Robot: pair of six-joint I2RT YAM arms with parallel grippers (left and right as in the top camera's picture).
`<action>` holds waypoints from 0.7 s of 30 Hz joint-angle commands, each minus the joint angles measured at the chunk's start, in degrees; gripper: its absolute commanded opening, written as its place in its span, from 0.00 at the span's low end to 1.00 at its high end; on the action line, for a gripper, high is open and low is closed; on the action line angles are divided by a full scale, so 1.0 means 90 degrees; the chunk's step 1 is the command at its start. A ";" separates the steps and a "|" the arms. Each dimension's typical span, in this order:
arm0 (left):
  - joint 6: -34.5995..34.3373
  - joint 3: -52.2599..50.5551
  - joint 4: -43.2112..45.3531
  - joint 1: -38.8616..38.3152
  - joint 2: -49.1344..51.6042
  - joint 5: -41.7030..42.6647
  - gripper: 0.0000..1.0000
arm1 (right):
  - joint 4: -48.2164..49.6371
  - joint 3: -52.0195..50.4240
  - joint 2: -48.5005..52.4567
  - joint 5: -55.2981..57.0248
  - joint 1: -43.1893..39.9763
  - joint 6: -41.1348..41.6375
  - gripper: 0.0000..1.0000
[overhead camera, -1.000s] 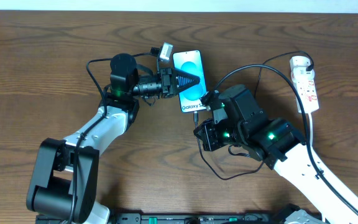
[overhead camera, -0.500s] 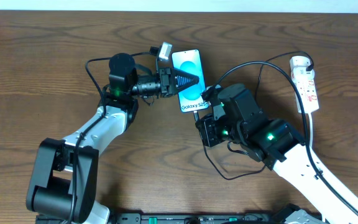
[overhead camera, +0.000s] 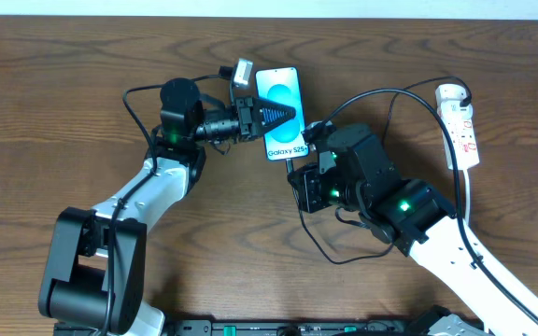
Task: Plug charger to phone and switch on socket
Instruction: 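Align the plug with the port while the left gripper holds the phone, then push the USB-C plug into the phone's port with the right gripper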
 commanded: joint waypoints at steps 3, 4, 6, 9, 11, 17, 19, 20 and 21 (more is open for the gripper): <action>0.0136 0.0090 -0.0005 -0.0146 -0.0012 0.0826 0.07 | 0.0576 0.0151 -0.0015 0.0901 -0.0044 0.0146 0.01; 0.0136 0.0090 -0.0002 -0.0146 -0.0012 0.0848 0.07 | 0.0614 0.0151 -0.0015 0.0923 -0.0044 0.0146 0.01; 0.0136 0.0090 -0.0002 -0.0146 -0.0012 0.0862 0.07 | 0.0648 0.0151 -0.0015 0.0933 -0.0044 0.0143 0.01; 0.0175 0.0090 -0.0002 -0.0146 -0.0012 0.0857 0.08 | 0.0520 0.0151 -0.0015 0.0933 -0.0044 0.0070 0.08; 0.0267 0.0090 -0.0002 -0.0146 -0.0012 0.0855 0.07 | 0.0304 0.0151 -0.0041 0.0925 -0.0044 0.0073 0.13; 0.0301 0.0090 -0.0005 -0.0146 -0.0012 0.0418 0.07 | -0.0726 0.0274 -0.0882 0.0908 -0.0044 0.0073 0.35; 0.0299 0.0090 -0.0007 -0.0146 -0.0012 0.0078 0.07 | -0.0855 0.0272 -0.1426 0.0908 -0.0032 0.0075 0.35; 0.0296 0.0090 -0.0007 -0.0146 -0.0012 -0.0061 0.07 | -0.0891 0.0272 -0.1559 0.0918 -0.0015 0.0075 0.34; 0.0296 0.0090 -0.0039 -0.0146 -0.0012 -0.0226 0.07 | -0.0916 0.0257 -0.1671 0.1035 0.0017 0.0073 0.34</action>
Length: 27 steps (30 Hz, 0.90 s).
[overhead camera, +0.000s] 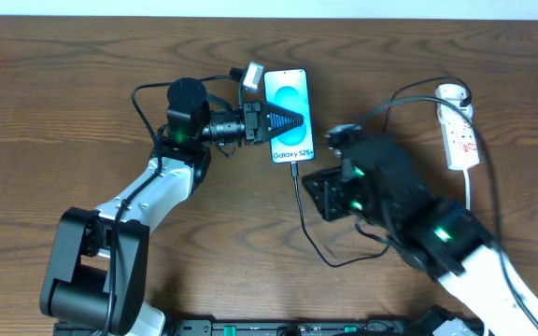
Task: Plug charger to phone and switch on socket
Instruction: 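Push the USB-C plug into the phone's port with the right gripper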
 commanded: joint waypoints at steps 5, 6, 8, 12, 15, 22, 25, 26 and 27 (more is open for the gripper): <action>0.0131 0.0010 -0.0488 0.0019 -0.0012 -0.1010 0.07 | -0.0134 -0.0034 -0.0279 0.1049 0.0350 -0.0007 0.39; 0.0131 0.0010 -0.0639 0.0019 -0.0012 -0.1032 0.07 | -0.0080 -0.0068 -0.0107 0.1049 0.0442 0.0056 0.39; 0.0131 0.0010 -0.0760 0.0019 -0.0012 -0.1027 0.07 | 0.0061 -0.0068 0.0163 0.1073 0.0546 0.0068 0.40; 0.0085 0.0010 -0.0804 0.0019 -0.0012 -0.1027 0.07 | 0.0364 -0.0068 0.0750 0.1192 0.0648 0.0070 0.40; 0.0083 0.0010 -0.0804 0.0019 -0.0012 -0.1022 0.07 | 0.0410 -0.0068 0.1086 0.1192 0.0648 0.0095 0.40; 0.0083 0.0010 -0.0804 0.0019 -0.0012 -0.0831 0.08 | 0.1076 -0.0068 0.1236 0.1355 0.0648 0.0092 0.24; -0.0092 0.0010 -0.0801 0.0019 -0.0015 -0.0709 0.07 | 0.1090 -0.0068 0.1239 0.1506 0.0648 0.0092 0.23; -0.0136 0.0010 -0.0801 0.0019 -0.0015 -0.0707 0.07 | 0.1073 -0.0068 0.1241 0.1494 0.0648 0.0092 0.25; -0.0136 0.0010 -0.0801 0.0019 -0.0015 -0.0712 0.07 | 0.1061 -0.0068 0.1241 0.1452 0.0648 0.0092 0.28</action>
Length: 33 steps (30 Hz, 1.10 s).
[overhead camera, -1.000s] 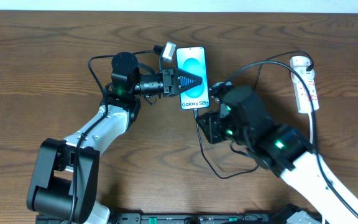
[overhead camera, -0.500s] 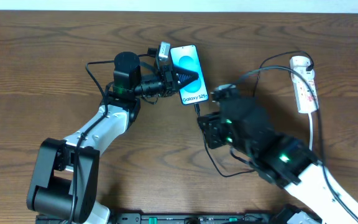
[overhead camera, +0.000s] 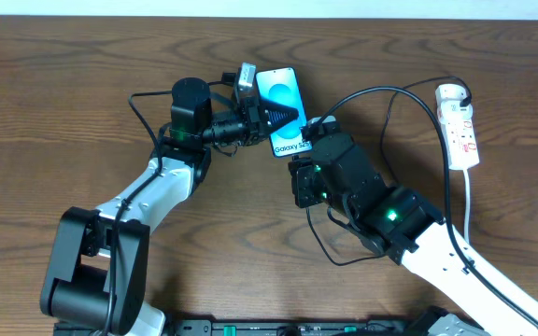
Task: Plug charger to phone and switch on socket
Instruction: 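Push the USB-C plug into the phone's port with the right gripper, then open the right gripper and withdraw it to the right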
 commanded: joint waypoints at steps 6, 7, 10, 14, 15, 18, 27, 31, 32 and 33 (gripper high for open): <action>-0.0255 0.0015 0.0075 0.0019 -0.0022 0.0219 0.07 | -0.0294 -0.0010 0.0034 -0.0197 0.0053 0.0090 0.32; -0.0323 0.0015 0.0080 0.0019 -0.0022 0.0219 0.07 | -0.0287 -0.0010 0.0095 -0.0197 0.0053 0.0112 0.29; -0.0418 0.0015 0.0078 0.0019 -0.0022 0.0240 0.08 | -0.0219 -0.0010 0.0228 -0.0197 0.0053 0.0109 0.18; -0.0420 0.0015 0.0078 0.0019 -0.0022 0.0340 0.07 | -0.0066 -0.0010 0.0243 -0.0165 0.0053 0.0107 0.10; -0.0420 0.0015 0.0075 0.0019 -0.0022 0.0350 0.08 | 0.0022 -0.0010 0.0243 -0.0143 0.0053 0.0104 0.07; -0.0413 0.0015 0.0080 0.0019 -0.0022 0.0491 0.07 | 0.0301 -0.0010 0.0243 -0.0134 0.0053 0.0100 0.01; -0.0124 0.0015 0.0078 -0.0243 -0.0022 0.0629 0.08 | 0.0743 -0.0005 0.0228 -0.0102 0.0041 -0.0090 0.05; 0.0022 0.0015 0.0078 -0.0253 -0.0022 0.0624 0.08 | 0.0066 0.0015 -0.0083 -0.0100 -0.0017 -0.0097 0.21; 0.0022 0.0015 0.0075 -0.0253 -0.0022 0.0585 0.07 | -0.0138 0.0015 -0.0282 -0.0100 -0.0066 -0.0097 0.25; 0.0022 0.0015 0.0078 -0.0255 -0.0022 0.0566 0.07 | -0.0272 0.0015 -0.0447 -0.0097 -0.0104 -0.0100 0.29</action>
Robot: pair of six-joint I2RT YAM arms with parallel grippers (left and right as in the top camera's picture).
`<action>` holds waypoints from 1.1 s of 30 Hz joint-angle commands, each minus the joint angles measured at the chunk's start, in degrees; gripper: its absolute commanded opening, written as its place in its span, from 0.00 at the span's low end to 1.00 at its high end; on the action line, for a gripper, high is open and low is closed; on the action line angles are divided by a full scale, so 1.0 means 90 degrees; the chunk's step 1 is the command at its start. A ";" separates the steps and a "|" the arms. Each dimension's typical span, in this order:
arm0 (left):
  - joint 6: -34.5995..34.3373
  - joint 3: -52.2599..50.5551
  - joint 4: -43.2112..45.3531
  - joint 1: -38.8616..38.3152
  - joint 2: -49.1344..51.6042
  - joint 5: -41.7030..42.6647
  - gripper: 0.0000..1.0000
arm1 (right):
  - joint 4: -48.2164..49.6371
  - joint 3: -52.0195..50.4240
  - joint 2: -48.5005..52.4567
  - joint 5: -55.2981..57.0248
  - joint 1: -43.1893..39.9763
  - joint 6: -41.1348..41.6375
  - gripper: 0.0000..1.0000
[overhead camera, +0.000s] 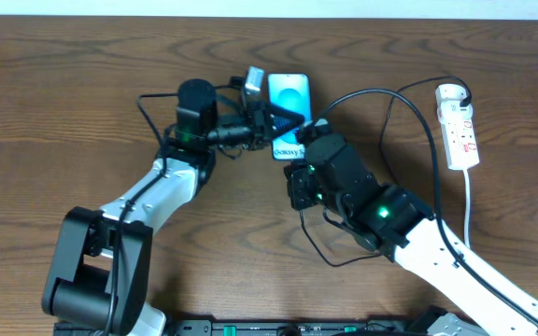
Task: Plug charger to phone and switch on socket
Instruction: 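Open the right gripper and withdraw it to the right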
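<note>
The phone (289,93), screen lit blue, lies at the table's back middle. My left gripper (283,119) reaches in from the left, its dark fingers lying across the screen and shut on the phone. My right gripper (294,170) sits right at the phone's near end, where the black charger cable (392,95) comes in. Its fingers and the plug are hidden under the wrist, so their state does not show. The cable arcs over to the white socket strip (461,129) at the right. The strip's switch is too small to read.
A loop of slack cable (330,261) lies on the wood in front of my right arm. The strip's white lead (467,201) runs toward the front edge at the right. The left arm's own cable (148,105) bulges out beside its wrist.
The phone and my left gripper have shifted slightly right and toward the back, and the phone now stands straighter. My right gripper has followed and stays at the phone's near end.
At first my left gripper held the phone with my right gripper at its near end. Then my right gripper was drawn back to the right, the cable running from the phone's near end. After that my right gripper was back at that end, where it remains.
</note>
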 commanded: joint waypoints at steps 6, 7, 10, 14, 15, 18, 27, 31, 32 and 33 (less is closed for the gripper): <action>-0.0049 0.0017 0.0112 -0.0112 -0.0032 -0.0075 0.07 | -0.0976 0.0134 -0.2535 0.0614 -0.0588 -0.0102 0.51; -0.0158 0.0017 0.0209 -0.0211 -0.0036 -0.0175 0.07 | -0.1069 0.0134 -0.3075 0.0916 -0.0678 -0.0102 0.56; -0.0500 0.0019 0.0563 -0.0566 -0.0036 -0.0595 0.07 | -0.1234 0.0134 -0.4199 0.1821 -0.0801 -0.0100 0.63; -0.0605 0.0248 0.0668 -0.1134 -0.0036 -0.1350 0.07 | -0.1554 0.0134 -0.5316 0.2934 -0.0835 -0.0097 0.69; -0.0546 0.0333 0.0646 -0.1251 -0.0036 -0.1545 0.07 | -0.1717 0.0134 -0.5561 0.3172 -0.0835 -0.0097 0.70; -0.0153 0.0784 -0.0066 -0.1542 -0.0036 -0.2137 0.07 | -0.2135 0.0134 -0.5812 0.3466 -0.0835 -0.0010 0.70; 0.2072 0.2905 -0.3704 -0.1719 0.0374 -0.2827 0.08 | -0.2409 0.0124 -0.5744 0.3609 -0.0835 0.0318 0.73; 0.2203 0.3242 -0.3847 -0.1574 0.1151 -0.2246 0.07 | -0.2448 0.0119 -0.5651 0.3614 -0.0835 0.0602 0.74; 0.2242 0.3242 -0.3808 -0.1532 0.1341 -0.2028 0.08 | -0.2465 0.0119 -0.5629 0.3611 -0.0835 0.0646 0.74; 0.2424 0.3242 -0.3650 -0.1467 0.1702 -0.1530 0.07 | -0.2475 0.0119 -0.5595 0.3565 -0.0835 0.0646 0.74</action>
